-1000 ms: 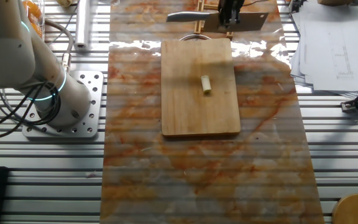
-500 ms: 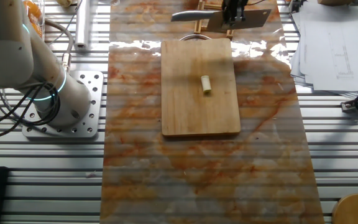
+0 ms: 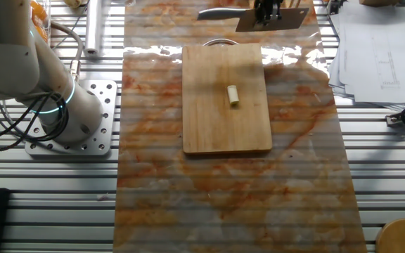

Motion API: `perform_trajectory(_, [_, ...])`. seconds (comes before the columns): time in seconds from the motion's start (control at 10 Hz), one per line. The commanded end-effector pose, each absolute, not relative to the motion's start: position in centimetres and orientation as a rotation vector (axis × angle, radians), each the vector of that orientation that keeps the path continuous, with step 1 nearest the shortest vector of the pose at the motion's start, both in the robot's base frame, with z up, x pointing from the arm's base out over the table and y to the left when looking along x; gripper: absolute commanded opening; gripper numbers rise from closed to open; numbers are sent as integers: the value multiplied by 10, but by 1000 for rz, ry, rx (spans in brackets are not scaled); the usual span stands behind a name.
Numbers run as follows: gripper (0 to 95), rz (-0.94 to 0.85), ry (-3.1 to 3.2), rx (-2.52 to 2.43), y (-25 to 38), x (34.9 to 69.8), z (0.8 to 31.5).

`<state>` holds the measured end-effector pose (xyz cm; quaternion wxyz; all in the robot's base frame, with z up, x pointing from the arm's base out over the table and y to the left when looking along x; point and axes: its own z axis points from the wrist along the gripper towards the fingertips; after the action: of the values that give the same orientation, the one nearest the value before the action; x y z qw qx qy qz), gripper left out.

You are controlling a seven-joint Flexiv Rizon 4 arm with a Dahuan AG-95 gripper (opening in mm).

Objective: Chop the scallions

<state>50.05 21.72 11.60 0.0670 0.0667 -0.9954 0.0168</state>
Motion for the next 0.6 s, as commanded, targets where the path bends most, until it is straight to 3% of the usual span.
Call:
perform_trajectory(0.1, [0,48,-3045,-18,217,501,116])
perform_trajectory(0.6, [0,27,-3080,-21,217,501,116])
